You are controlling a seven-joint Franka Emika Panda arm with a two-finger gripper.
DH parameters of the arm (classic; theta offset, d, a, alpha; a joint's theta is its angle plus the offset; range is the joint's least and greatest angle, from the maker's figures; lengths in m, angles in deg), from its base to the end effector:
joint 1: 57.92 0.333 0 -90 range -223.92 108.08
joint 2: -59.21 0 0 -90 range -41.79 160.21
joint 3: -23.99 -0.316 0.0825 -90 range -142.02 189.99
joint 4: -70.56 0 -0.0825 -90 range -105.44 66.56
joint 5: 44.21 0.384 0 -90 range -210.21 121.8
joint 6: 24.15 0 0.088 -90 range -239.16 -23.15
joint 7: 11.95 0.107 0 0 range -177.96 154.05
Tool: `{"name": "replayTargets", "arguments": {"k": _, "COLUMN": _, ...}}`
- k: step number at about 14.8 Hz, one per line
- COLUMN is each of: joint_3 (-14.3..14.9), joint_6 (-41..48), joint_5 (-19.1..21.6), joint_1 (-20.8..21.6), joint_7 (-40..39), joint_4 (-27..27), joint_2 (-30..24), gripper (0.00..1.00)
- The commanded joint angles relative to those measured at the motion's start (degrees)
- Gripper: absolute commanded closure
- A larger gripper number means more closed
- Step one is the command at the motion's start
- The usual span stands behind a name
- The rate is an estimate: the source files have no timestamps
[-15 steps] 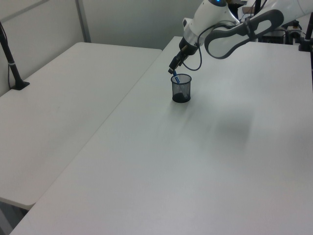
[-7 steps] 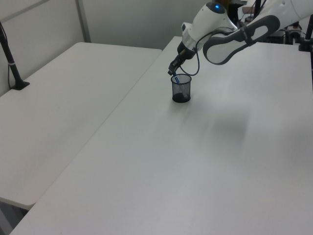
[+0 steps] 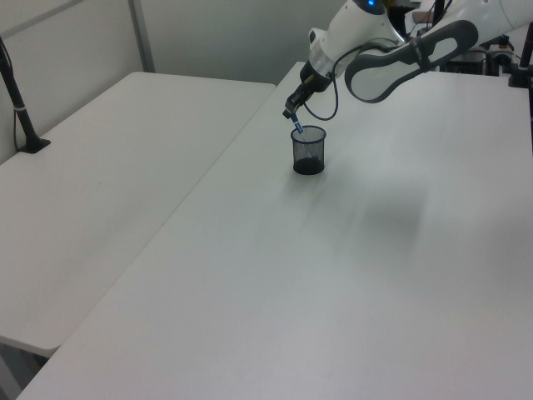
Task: Remove the marker
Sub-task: 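Close the gripper on the blue-capped white marker, then lift the marker straight up out of the mesh cup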
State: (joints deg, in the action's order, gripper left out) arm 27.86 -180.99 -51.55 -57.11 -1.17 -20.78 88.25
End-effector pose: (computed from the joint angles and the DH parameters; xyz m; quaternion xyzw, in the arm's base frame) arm 0.7322 -0.0253 0.4127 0.9466 -0.0573 0.3152 0.0354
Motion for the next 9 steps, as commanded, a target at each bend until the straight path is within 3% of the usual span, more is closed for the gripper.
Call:
{"name": "replayTargets", "arguments": {"k": 1, "joint_3": 0.6, "joint_6": -0.1, "joint_5": -0.9, "joint_1": 0.3, "joint_7": 1.9, "joint_4": -0.8, "joint_2": -2.7, "gripper": 0.90}}
{"name": "replayTargets", "arguments": {"k": 9, "joint_3": -0.1, "joint_6": 5.5, "joint_5": -0.5, "joint_1": 0.9, "joint_7": 1.9, "joint_4": 1.2, "joint_2": -8.6, "gripper": 0.90}}
